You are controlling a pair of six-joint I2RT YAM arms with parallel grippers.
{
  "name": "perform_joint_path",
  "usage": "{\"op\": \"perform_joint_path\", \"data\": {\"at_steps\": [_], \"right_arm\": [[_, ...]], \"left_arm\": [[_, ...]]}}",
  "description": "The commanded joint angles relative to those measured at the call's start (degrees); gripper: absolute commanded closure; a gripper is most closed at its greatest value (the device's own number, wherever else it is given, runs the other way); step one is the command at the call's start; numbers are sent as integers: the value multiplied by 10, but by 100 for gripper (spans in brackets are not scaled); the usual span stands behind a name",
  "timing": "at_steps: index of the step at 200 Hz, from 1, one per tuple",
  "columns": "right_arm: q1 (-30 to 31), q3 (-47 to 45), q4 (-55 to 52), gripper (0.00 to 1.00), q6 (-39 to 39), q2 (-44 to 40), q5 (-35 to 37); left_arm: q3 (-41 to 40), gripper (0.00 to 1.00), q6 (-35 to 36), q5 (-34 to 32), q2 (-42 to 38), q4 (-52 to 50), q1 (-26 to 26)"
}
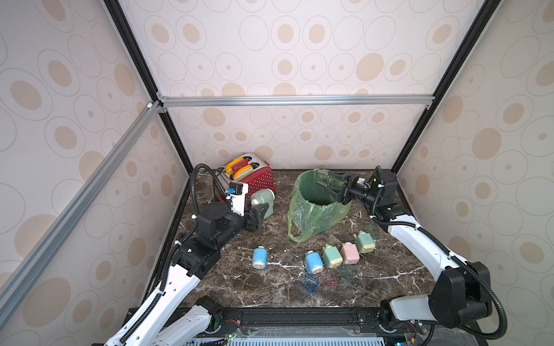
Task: Take out the pencil sharpener tray and clean the shavings
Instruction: Pour the shavings into the trash bin.
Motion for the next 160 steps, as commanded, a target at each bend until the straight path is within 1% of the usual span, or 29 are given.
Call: {"op": "perform_joint_path", "data": {"at_steps": [1, 8, 14, 18, 28, 32, 37, 46, 58, 64, 69, 76, 88, 98, 107, 128, 138, 150, 160], "right_arm": [[4, 45, -43, 100, -29, -28, 8], [3, 39, -68, 100, -37, -34, 15], [2, 18, -66, 100, -21, -35, 13], [2, -3, -45, 100, 4, -36, 10], [7, -55, 67, 100, 76, -32, 19], [13, -65, 100, 100, 94, -31, 28], [16, -66, 116, 100, 101, -33, 34], [19, -45, 91, 100, 80, -42, 34], [19, -13, 22, 100, 17, -62, 47], [18, -12, -8, 100, 0, -69, 55], [17, -20, -25, 100, 1, -72, 57], [18, -47, -24, 100, 30, -72, 53], [21, -104, 71, 100, 91, -61, 46], [25, -114, 121, 100, 109, -54, 44], [26, -93, 109, 100, 95, -58, 38], [28, -18, 19, 100, 36, -88, 41], [28, 7, 3, 100, 19, -98, 43], [28, 16, -11, 100, 2, -105, 45], [27, -4, -19, 100, 0, -108, 45]], "left_arm": [[5, 100, 2, -1, -6, 29, 2], [6, 100, 2, 1, -3, 28, 3], [6, 100, 1, 2, -3, 29, 3], [5, 100, 0, 2, -2, 30, 3], [5, 100, 0, 5, -1, 31, 2], [5, 100, 0, 5, -1, 31, 2], [4, 100, 0, 5, 0, 31, 2], [4, 100, 0, 4, -2, 29, 2], [4, 100, 0, 2, -4, 30, 2], [5, 100, 0, 3, -5, 30, 2], [5, 100, 0, 2, -5, 30, 3], [6, 100, 0, 4, -5, 29, 2], [6, 100, 1, 5, -6, 27, 2], [4, 100, 0, 3, -8, 27, 2], [3, 100, 0, 2, -10, 27, 3], [6, 100, 0, 5, -9, 26, 2], [8, 100, 0, 5, -7, 25, 2], [5, 100, 0, 4, -9, 26, 2], [4, 100, 0, 3, -9, 29, 2]]}}
